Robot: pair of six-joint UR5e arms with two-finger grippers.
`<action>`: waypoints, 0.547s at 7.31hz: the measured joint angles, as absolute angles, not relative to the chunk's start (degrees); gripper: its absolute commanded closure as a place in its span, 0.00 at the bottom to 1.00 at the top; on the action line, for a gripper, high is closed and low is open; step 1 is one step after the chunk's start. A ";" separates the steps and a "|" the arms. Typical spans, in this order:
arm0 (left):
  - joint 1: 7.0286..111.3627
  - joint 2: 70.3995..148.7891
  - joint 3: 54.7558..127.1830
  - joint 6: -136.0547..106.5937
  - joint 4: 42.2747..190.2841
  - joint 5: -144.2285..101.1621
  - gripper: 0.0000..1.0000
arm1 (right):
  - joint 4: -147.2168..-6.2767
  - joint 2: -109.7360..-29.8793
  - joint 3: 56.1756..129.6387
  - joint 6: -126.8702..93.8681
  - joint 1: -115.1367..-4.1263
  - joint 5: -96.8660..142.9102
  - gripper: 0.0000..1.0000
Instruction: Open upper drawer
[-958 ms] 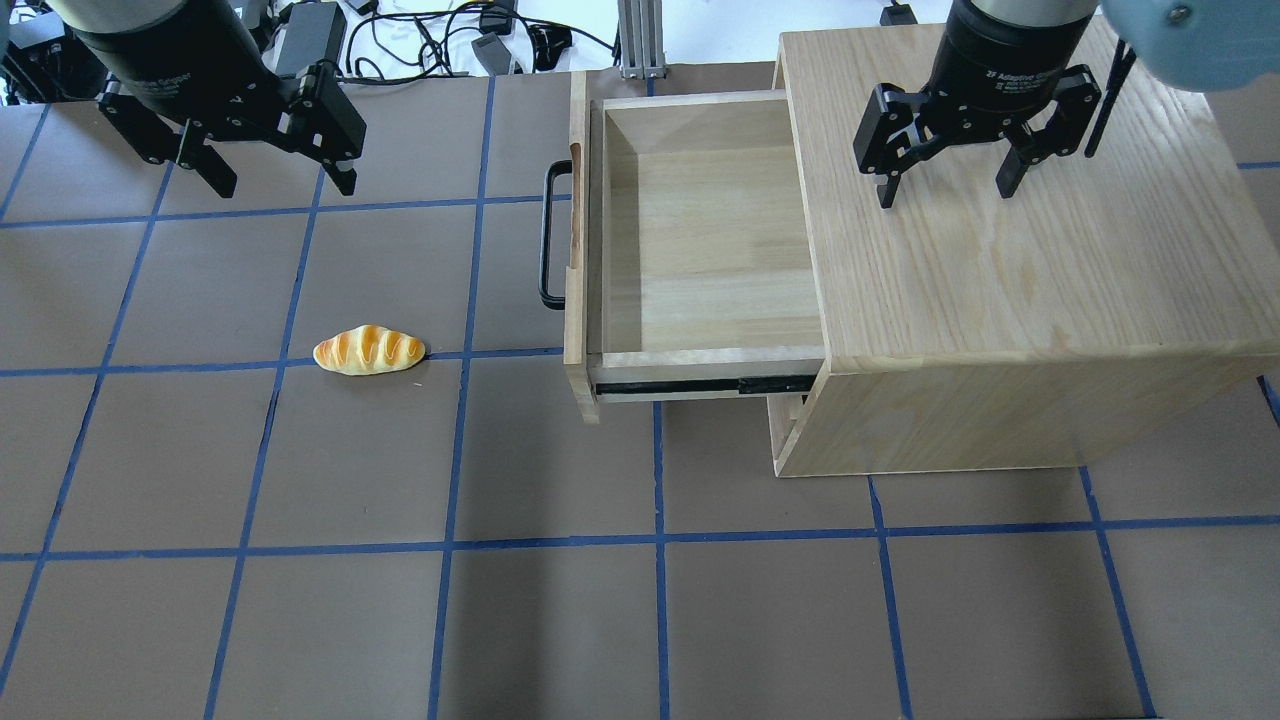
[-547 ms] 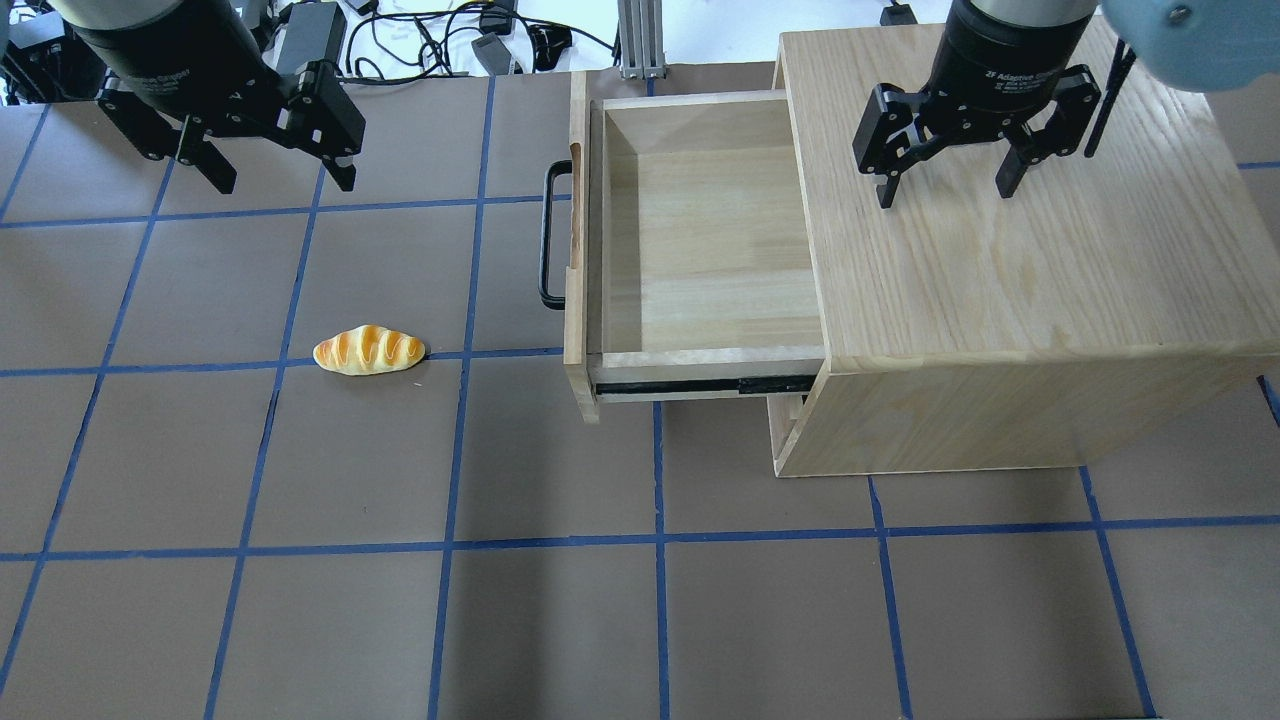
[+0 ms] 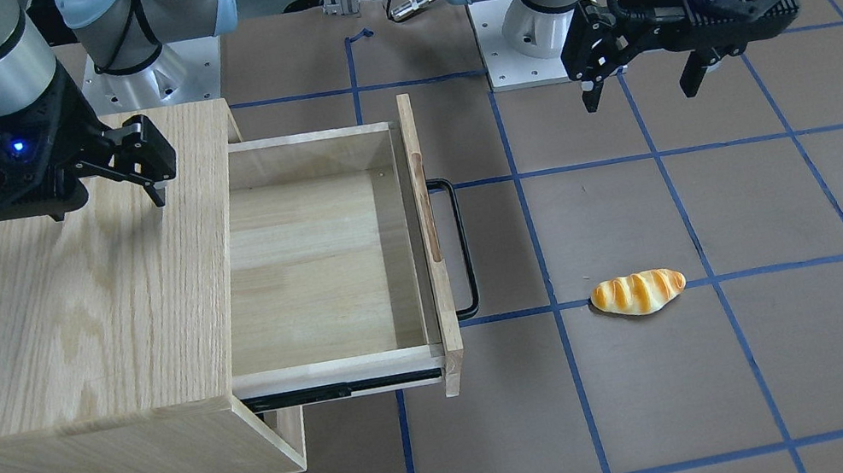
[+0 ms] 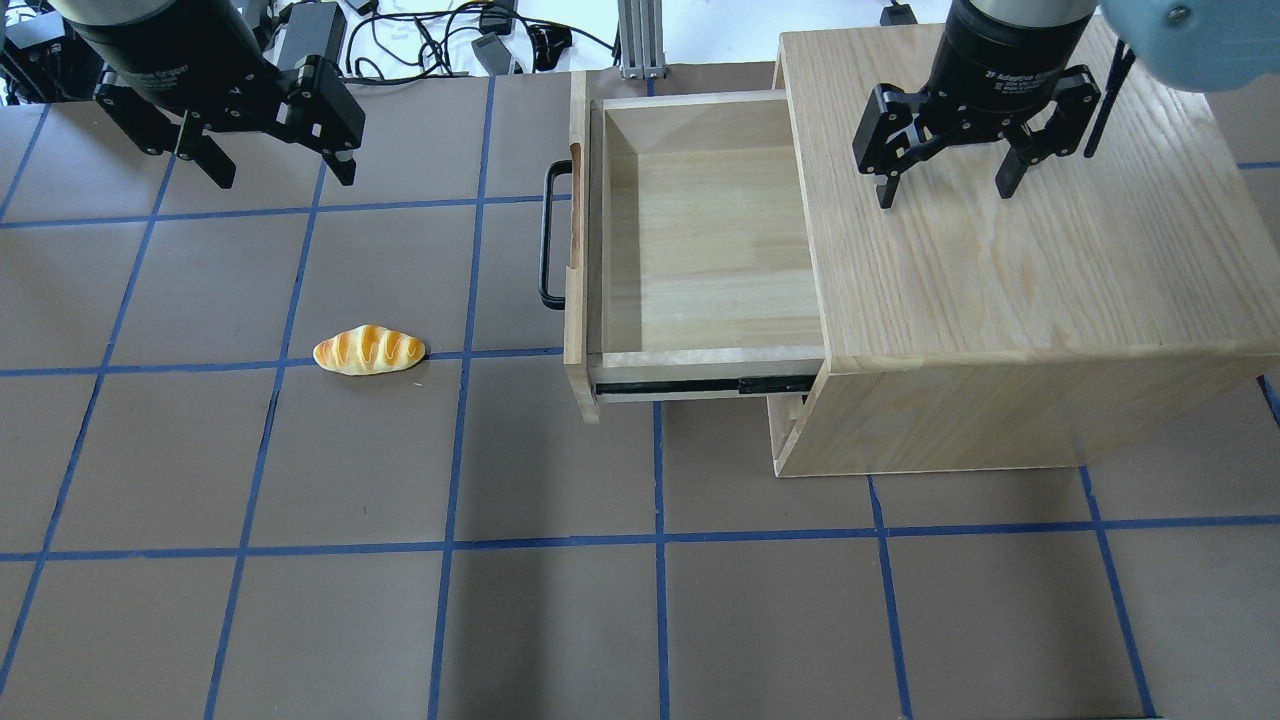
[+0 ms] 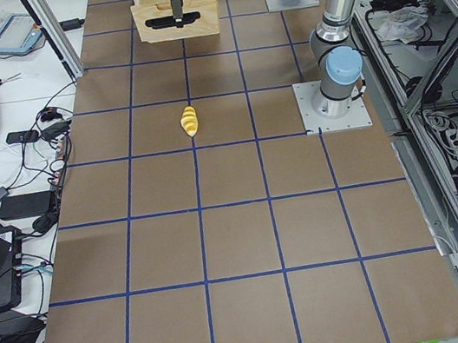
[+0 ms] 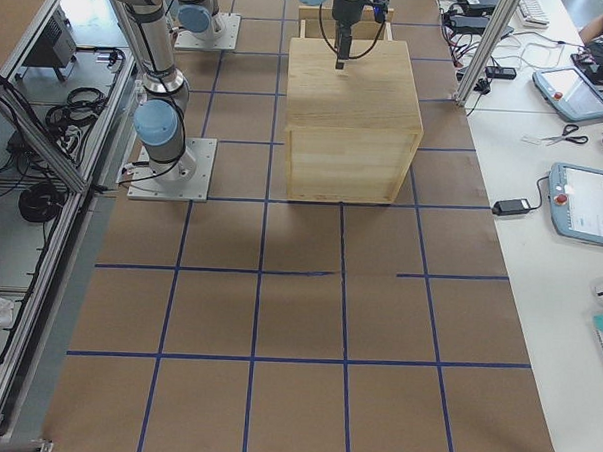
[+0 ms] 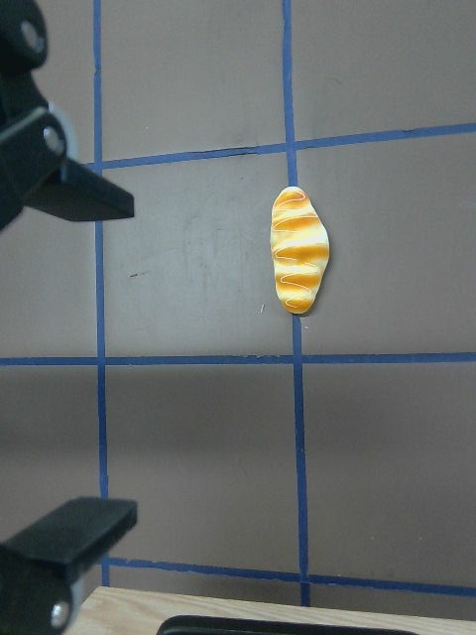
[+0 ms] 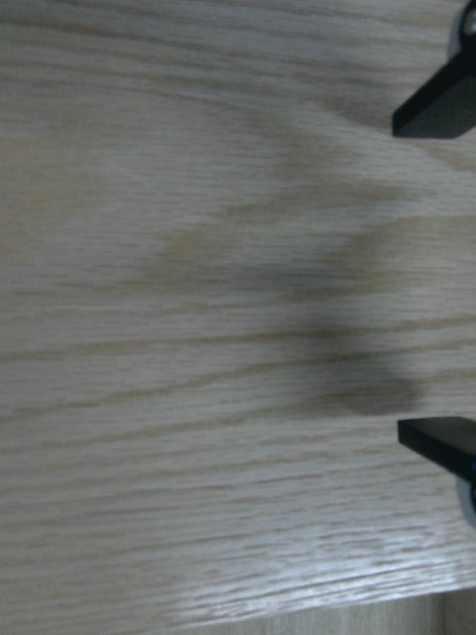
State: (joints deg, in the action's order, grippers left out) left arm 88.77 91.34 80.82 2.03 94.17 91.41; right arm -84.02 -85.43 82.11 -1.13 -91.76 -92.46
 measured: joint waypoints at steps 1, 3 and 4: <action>88.79 91.37 80.89 2.00 94.15 91.41 0.00 | -84.02 -85.43 82.11 -1.14 -91.76 -92.46 0.00; 88.84 91.57 80.99 1.92 94.13 91.33 0.00 | -84.02 -85.43 82.09 -1.09 -91.76 -92.46 0.00; 88.85 91.73 81.05 1.90 94.13 91.27 0.00 | -84.02 -85.43 82.09 -1.07 -91.75 -92.46 0.00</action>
